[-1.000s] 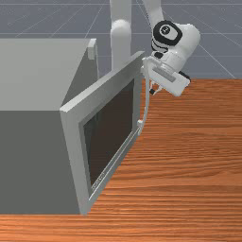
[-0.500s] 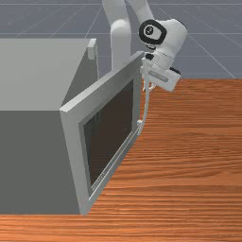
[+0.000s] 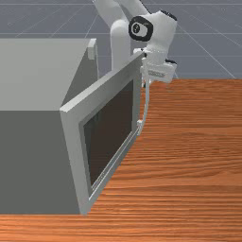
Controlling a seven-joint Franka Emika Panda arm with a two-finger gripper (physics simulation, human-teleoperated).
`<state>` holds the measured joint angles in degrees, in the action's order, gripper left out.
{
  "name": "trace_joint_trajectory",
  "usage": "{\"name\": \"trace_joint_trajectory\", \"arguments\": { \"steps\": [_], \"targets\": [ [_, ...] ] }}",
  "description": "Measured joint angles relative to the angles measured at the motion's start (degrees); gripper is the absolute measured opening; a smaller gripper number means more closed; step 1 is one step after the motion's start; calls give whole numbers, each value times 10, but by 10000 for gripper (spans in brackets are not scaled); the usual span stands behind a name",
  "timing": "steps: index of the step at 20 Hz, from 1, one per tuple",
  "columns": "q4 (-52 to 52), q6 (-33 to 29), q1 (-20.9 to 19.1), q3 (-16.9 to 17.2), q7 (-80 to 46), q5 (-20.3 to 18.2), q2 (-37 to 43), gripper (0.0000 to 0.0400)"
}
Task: Open the microwave
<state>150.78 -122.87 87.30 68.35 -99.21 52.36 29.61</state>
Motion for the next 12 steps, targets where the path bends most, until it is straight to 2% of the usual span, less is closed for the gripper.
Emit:
{"name": "trace_joint_trajectory", "arguments": {
  "steps": [3,4,5,6,7,8,10,12],
  "targets": [
    [1,0,4,21,63,-29,53,0],
    [4,-5,-1,14,43,-24,42,0],
    [-4,15,0,21,89,-26,51,0],
    [-37,74,9,55,132,-66,61,0],
    [-23,65,-37,45,132,-49,75,0],
    [-11,59,-65,36,140,-29,85,0],
    [3,52,-98,20,132,-6,93,0],
    [9,53,-112,11,134,4,101,0]
  ]
}}
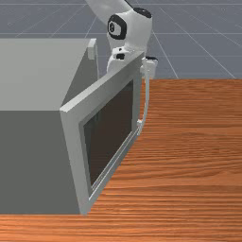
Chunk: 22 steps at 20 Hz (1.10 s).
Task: Open the microwave
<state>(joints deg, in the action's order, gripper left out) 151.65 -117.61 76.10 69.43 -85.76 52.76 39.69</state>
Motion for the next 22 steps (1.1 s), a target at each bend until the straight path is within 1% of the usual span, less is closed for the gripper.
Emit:
{"name": "trace_joint_trajectory", "arguments": {
  "steps": [2,3,4,7,8,9,10,11,12,13,14,15,16,17,18,19,20,21,22],
  "targets": [
    [3,-10,-14,-8,-16,7,7,0],
    [6,-34,-29,-15,-45,26,11,0],
    [-35,-22,0,17,-56,-39,4,0],
    [-70,-12,22,39,-19,-33,-10,0],
    [-151,81,144,143,0,-97,-22,0],
    [-153,75,161,161,2,-100,-32,0],
    [-143,50,148,154,9,-92,-38,0],
    [-137,37,141,152,11,-84,-39,0],
    [-181,80,225,213,28,-94,-21,0],
    [-228,91,280,283,-3,-94,-13,0],
    [-258,109,343,333,-17,-88,8,0],
    [-271,101,380,365,-36,-76,20,0],
    [-273,84,395,373,-9,-55,29,0],
    [-336,108,454,389,46,-59,73,0],
    [-376,122,509,402,45,-55,91,0],
    [-401,132,543,414,25,-55,99,0],
    [-413,134,562,420,4,-56,102,0],
    [-447,111,583,419,30,-57,135,0],
    [-569,204,670,447,27,-85,164,0]
  ]
}}
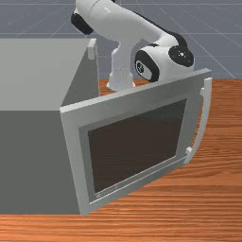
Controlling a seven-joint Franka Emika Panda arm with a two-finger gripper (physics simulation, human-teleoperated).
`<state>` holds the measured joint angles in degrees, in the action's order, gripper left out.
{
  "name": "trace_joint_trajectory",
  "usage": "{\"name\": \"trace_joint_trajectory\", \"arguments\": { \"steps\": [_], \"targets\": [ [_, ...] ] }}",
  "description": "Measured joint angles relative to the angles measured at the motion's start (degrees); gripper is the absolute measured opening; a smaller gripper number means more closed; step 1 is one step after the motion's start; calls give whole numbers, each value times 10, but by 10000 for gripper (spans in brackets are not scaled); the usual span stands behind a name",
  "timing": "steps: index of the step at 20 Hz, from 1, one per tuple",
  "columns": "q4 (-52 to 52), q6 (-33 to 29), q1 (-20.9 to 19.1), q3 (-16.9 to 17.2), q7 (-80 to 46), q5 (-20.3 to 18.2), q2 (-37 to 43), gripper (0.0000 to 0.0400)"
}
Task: Open the microwave
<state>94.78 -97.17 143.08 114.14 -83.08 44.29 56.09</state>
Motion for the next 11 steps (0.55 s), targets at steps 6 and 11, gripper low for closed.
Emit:
{"name": "trace_joint_trajectory", "arguments": {
  "steps": [6,11],
  "targets": [
    [-172,96,101,-1,-35,-51,26,0],
    [-279,101,129,54,26,-14,20,0]
  ]
}}
